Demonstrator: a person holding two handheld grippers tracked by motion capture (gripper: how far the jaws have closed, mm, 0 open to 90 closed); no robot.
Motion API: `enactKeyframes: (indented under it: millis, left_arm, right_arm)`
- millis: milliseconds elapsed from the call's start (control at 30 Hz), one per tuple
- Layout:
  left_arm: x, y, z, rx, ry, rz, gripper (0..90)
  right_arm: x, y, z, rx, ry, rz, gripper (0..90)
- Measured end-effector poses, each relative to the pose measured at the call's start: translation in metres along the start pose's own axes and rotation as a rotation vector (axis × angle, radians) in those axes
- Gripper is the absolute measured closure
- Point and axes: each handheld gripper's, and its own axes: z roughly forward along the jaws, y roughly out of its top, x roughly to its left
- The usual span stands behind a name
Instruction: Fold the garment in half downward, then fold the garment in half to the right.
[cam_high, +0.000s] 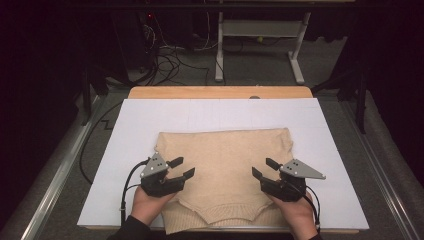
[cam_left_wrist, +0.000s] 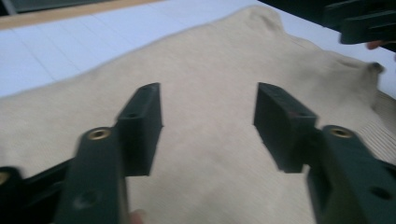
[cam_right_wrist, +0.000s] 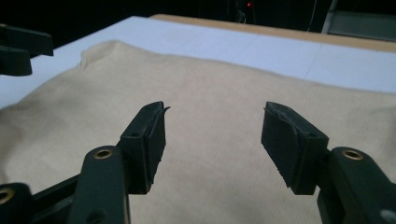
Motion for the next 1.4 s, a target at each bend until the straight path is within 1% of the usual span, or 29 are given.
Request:
enactKeyframes:
  millis: [133,200,267,300,367,433,467,500,533,567,600,633,667,700,800,933,1100,1167,1200,1300,1333,1400]
  left_arm:
    - [0.011,0.011,0.002,-0.035,0.024,0.008,37.1]
    - [0.017,0.015,0.003,-0.043,0.034,0.022,36.9]
    - [0.024,0.018,0.004,-0.032,0.044,0.036,31.2]
    - [0.027,0.018,0.003,-0.033,0.041,0.035,28.3]
    - [0.033,0.016,0.000,-0.038,0.045,0.025,19.6]
    - [0.040,0.012,-0.005,-0.043,0.055,0.018,13.2]
    - [0.044,0.010,-0.008,-0.035,0.059,0.018,9.9]
    - [0.050,0.007,-0.011,-0.027,0.069,0.004,6.0]
    - [0.053,0.005,-0.013,-0.021,0.071,-0.006,0.3]
    - [0.058,0.002,-0.015,-0.020,0.071,-0.021,0.0]
    - [0.062,-0.001,-0.018,-0.027,0.073,-0.036,0.0]
    - [0.065,-0.002,-0.021,-0.034,0.078,-0.046,0.0]
    - [0.066,-0.003,-0.021,-0.035,0.081,-0.048,0.0]
    - [0.067,-0.003,-0.022,-0.036,0.085,-0.051,0.0]
    - [0.068,-0.002,-0.023,-0.045,0.083,-0.059,0.0]
    - [0.068,-0.002,-0.021,-0.033,0.071,-0.058,0.0]
    - [0.067,-0.001,-0.019,-0.028,0.075,-0.037,0.0]
    - [0.068,-0.001,-0.020,-0.027,0.087,-0.023,0.0]
    - [0.069,-0.001,-0.020,-0.028,0.092,-0.024,0.0]
    - [0.076,-0.002,-0.021,-0.026,0.105,-0.055,0.0]
    - [0.078,-0.002,-0.021,-0.025,0.107,-0.061,0.0]
    - [0.083,-0.003,-0.019,-0.028,0.111,-0.087,0.0]
  right_arm:
    - [-0.004,0.013,0.002,-0.035,0.001,0.003,37.1]
    - [-0.006,0.020,0.005,-0.048,-0.001,0.006,34.3]
    - [-0.008,0.027,0.009,-0.061,0.001,0.010,32.6]
    - [-0.009,0.030,0.012,-0.068,-0.001,0.011,31.1]
    - [-0.010,0.033,0.019,-0.064,-0.006,0.010,26.2]
    - [-0.010,0.032,0.025,-0.064,0.001,0.009,20.9]
    - [-0.010,0.031,0.026,-0.066,0.006,0.008,18.0]
    - [-0.010,0.029,0.027,-0.072,0.008,0.010,14.8]
    - [-0.009,0.024,0.027,-0.088,0.006,0.012,10.9]
    - [-0.008,0.021,0.028,-0.090,0.002,0.009,6.2]
    - [-0.007,0.018,0.030,-0.069,0.002,-0.002,0.1]
    - [-0.007,0.015,0.031,-0.046,0.006,-0.001,0.1]
    - [-0.009,0.011,0.030,-0.046,0.019,0.014,0.0]
    - [-0.009,0.009,0.029,-0.051,0.017,0.021,0.0]
    - [-0.010,0.006,0.027,-0.046,0.007,0.013,0.0]
    - [-0.009,0.005,0.023,-0.057,-0.001,0.006,0.0]
    - [-0.006,0.006,0.022,-0.064,0.012,0.006,0.0]
    - [-0.006,0.005,0.023,-0.061,0.014,-0.002,0.1]
    - [-0.005,0.005,0.023,-0.059,0.014,-0.003,0.1]
    - [-0.004,0.005,0.023,-0.059,0.016,-0.007,0.1]
    - [-0.004,0.006,0.023,-0.059,0.016,0.000,0.1]
    - [-0.005,0.007,0.023,-0.060,0.018,-0.001,0.1]
